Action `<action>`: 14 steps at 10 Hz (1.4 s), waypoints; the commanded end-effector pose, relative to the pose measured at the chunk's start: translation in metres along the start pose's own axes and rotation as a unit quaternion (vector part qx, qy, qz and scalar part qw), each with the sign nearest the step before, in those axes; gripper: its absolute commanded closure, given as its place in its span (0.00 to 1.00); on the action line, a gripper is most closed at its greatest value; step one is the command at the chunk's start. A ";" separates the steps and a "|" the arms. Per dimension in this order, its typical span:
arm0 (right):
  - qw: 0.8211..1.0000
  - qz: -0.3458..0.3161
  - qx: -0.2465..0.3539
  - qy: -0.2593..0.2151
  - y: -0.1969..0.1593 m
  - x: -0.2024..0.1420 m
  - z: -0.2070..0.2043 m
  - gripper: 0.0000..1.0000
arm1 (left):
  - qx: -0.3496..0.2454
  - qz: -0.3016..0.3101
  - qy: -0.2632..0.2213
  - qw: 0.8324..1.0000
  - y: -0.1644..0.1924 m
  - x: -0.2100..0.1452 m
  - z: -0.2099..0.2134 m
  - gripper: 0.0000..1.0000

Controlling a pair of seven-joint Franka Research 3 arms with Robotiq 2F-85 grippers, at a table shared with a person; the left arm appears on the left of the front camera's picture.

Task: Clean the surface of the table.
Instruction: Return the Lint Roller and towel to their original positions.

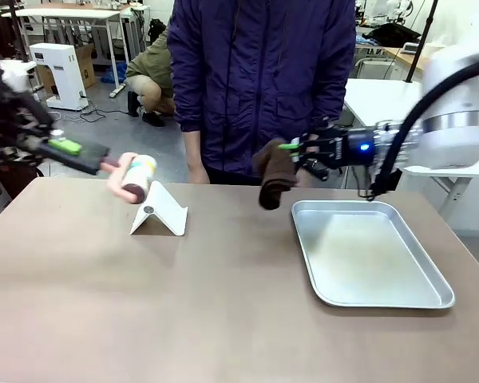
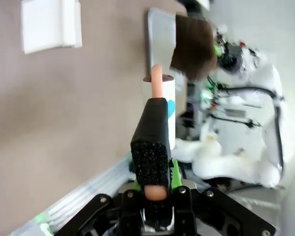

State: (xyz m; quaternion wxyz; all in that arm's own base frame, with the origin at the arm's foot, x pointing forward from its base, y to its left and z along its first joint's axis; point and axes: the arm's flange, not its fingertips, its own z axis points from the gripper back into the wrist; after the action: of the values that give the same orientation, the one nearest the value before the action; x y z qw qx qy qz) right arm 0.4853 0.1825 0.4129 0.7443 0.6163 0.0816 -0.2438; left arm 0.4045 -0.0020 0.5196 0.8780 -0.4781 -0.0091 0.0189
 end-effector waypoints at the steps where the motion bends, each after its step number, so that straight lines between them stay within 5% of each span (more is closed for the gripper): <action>1: 0.999 -0.015 -0.031 -0.015 -0.002 0.003 -0.031 0.92 | 0.078 0.016 -0.066 0.995 -0.025 0.015 -0.027 0.79; 4: 0.994 -0.005 -0.109 -0.013 -0.030 0.007 -0.073 0.92 | 0.156 -0.015 -0.082 0.984 -0.048 0.054 -0.076 0.79; 6: 0.987 -0.012 -0.161 -0.019 -0.051 0.015 -0.086 0.92 | 0.159 -0.026 -0.060 0.985 -0.047 0.079 -0.101 0.79; 14: 0.967 -0.026 -0.247 -0.057 -0.069 0.070 -0.053 0.92 | 0.220 -0.009 -0.035 0.975 -0.018 0.132 -0.153 0.79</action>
State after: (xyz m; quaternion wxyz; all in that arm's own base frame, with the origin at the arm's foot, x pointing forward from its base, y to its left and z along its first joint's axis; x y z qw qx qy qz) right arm 0.5137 0.2050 0.3064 0.8659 0.4112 0.1056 -0.2645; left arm 0.5367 -0.1321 0.4446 0.9577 -0.2850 -0.0363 0.0174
